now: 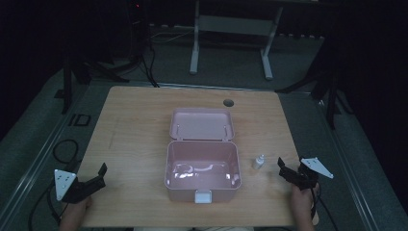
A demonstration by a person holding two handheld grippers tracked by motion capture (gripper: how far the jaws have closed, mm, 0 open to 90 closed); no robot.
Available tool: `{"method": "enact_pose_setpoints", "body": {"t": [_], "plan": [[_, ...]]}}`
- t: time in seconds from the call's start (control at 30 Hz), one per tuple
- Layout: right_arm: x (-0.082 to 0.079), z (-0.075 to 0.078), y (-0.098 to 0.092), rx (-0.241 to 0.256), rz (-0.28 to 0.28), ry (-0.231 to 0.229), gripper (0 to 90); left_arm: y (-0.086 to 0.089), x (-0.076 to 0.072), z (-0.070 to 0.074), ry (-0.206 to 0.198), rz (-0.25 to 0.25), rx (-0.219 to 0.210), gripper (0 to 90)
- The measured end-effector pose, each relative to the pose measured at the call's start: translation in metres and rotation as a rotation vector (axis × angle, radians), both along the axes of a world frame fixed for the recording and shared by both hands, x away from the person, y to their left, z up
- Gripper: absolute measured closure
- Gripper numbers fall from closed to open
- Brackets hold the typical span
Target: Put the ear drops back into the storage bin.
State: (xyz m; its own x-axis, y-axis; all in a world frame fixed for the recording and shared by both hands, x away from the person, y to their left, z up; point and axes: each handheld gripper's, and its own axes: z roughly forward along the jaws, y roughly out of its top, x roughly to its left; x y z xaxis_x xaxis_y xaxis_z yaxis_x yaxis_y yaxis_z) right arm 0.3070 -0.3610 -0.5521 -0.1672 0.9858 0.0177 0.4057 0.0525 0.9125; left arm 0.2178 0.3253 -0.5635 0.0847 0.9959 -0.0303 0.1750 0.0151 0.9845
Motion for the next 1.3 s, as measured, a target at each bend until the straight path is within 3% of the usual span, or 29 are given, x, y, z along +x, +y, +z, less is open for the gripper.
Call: {"method": "enact_pose_setpoints", "body": {"t": [0.3,0.47,0.63,0.77,0.97,1.1,1.17,1.2,1.3], "plan": [[0.004,0.000,0.002,-0.022,0.007,0.046,10.7,-0.001,0.000,0.000,0.001,0.000,0.002,0.9],[0.008,0.002,0.004,-0.018,0.046,0.116,10.7,0.000,0.000,0.000,0.002,-0.002,0.001,0.9],[0.012,0.010,0.004,-0.046,0.091,0.183,11.3,-0.001,0.000,0.000,0.003,-0.002,0.002,0.9],[0.015,0.019,0.002,-0.068,0.134,0.306,12.9,-0.001,0.000,0.000,0.002,-0.003,0.004,0.9],[0.015,0.032,0.003,-0.074,0.207,0.447,11.3,-0.001,0.000,0.000,0.002,-0.003,0.002,0.9],[0.017,0.038,0.007,-0.115,0.239,0.539,11.3,-0.001,0.000,0.000,0.003,-0.006,0.002,0.9],[0.018,0.039,0.007,-0.122,0.243,0.560,11.3,-0.001,0.000,0.000,0.003,-0.006,0.002,0.9],[0.020,0.040,0.010,-0.145,0.261,0.617,11.3,-0.001,0.000,0.000,0.003,-0.006,0.002,0.9],[0.021,0.041,0.013,-0.171,0.275,0.691,11.3,-0.001,0.000,0.000,0.004,-0.007,0.002,0.9]]}}
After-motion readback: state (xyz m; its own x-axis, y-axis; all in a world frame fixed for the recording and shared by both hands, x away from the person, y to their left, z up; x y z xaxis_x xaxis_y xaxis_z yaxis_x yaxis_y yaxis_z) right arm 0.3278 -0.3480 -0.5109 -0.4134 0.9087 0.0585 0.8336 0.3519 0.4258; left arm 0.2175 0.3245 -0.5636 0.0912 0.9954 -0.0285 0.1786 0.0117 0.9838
